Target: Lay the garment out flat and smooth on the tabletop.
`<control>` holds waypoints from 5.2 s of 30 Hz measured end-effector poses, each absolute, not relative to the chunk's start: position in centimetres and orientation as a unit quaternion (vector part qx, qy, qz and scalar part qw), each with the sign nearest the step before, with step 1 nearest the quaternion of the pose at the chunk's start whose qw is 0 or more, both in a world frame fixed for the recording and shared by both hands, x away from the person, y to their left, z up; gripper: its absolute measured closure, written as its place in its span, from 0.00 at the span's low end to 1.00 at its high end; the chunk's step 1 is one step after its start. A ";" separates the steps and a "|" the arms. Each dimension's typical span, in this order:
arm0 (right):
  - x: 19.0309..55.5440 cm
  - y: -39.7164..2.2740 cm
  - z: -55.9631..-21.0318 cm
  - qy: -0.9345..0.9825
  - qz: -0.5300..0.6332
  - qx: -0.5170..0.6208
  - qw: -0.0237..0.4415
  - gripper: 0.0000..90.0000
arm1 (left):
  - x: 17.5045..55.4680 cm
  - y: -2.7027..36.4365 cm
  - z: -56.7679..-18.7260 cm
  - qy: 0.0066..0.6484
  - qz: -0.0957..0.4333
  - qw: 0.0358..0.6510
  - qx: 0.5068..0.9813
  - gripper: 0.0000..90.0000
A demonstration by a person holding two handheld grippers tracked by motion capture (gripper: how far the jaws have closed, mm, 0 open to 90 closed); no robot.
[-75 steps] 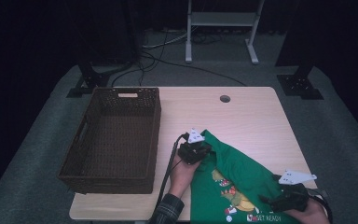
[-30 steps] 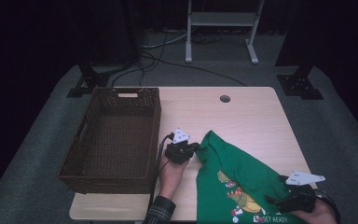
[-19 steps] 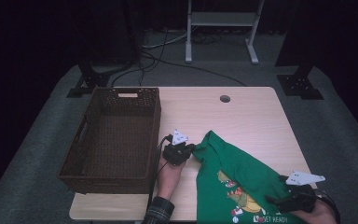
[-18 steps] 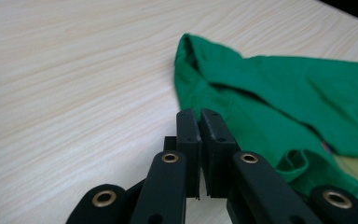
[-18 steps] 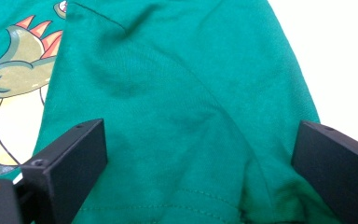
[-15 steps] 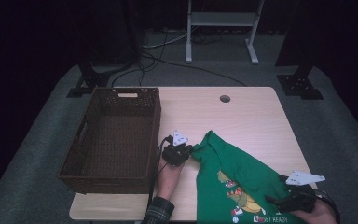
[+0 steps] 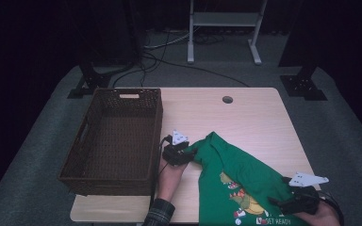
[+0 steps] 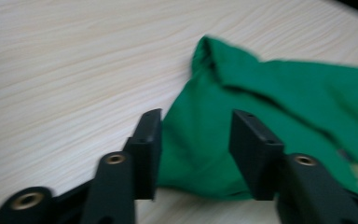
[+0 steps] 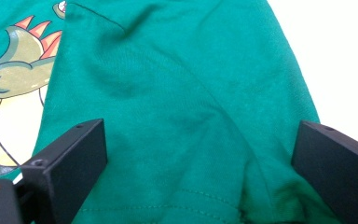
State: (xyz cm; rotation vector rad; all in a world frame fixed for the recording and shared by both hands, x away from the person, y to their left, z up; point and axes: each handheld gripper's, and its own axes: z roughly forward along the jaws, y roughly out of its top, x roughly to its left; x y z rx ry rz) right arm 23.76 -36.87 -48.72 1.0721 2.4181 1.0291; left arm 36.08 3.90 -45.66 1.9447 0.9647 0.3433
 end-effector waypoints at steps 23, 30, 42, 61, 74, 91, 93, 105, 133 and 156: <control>23.8 -36.9 -48.7 0.842 0.358 0.374 0.151 0.03 | 33.9 1.6 -42.6 0.279 0.075 0.466 0.836 0.06; 23.8 -36.8 -48.7 0.842 0.358 0.374 0.151 0.03 | 31.9 0.4 -43.0 0.243 0.066 0.449 0.857 0.00; 23.8 -36.8 -48.7 0.842 0.358 0.374 0.151 0.03 | 29.2 -0.3 -45.0 0.211 0.053 0.430 0.876 0.00; 23.8 -36.8 -48.7 0.842 0.358 0.375 0.152 0.03 | 28.2 -1.6 -48.1 0.183 0.049 0.377 0.907 0.00; 24.4 -35.6 -48.7 0.843 0.355 0.374 0.152 0.02 | 28.4 0.1 -48.3 0.186 0.080 0.368 0.908 0.00; 25.6 -33.8 -48.1 0.852 0.339 0.374 0.138 0.02 | 28.5 1.1 -48.5 0.187 0.084 0.375 0.904 0.00; 25.7 -33.7 -48.0 0.852 0.342 0.372 0.136 0.02 | 28.5 1.1 -48.5 0.187 0.084 0.375 0.904 0.00; 26.3 -33.3 -46.9 0.844 0.370 0.363 0.138 0.02 | 28.5 1.1 -48.5 0.186 0.084 0.375 0.904 0.00; 27.6 -30.2 -45.5 0.841 0.404 0.340 0.115 0.02 | 28.6 1.1 -48.5 0.182 0.082 0.375 0.905 0.00; 28.3 -27.9 -45.3 0.851 0.410 0.313 0.101 0.10 | 28.6 1.1 -48.5 0.182 0.082 0.375 0.905 0.00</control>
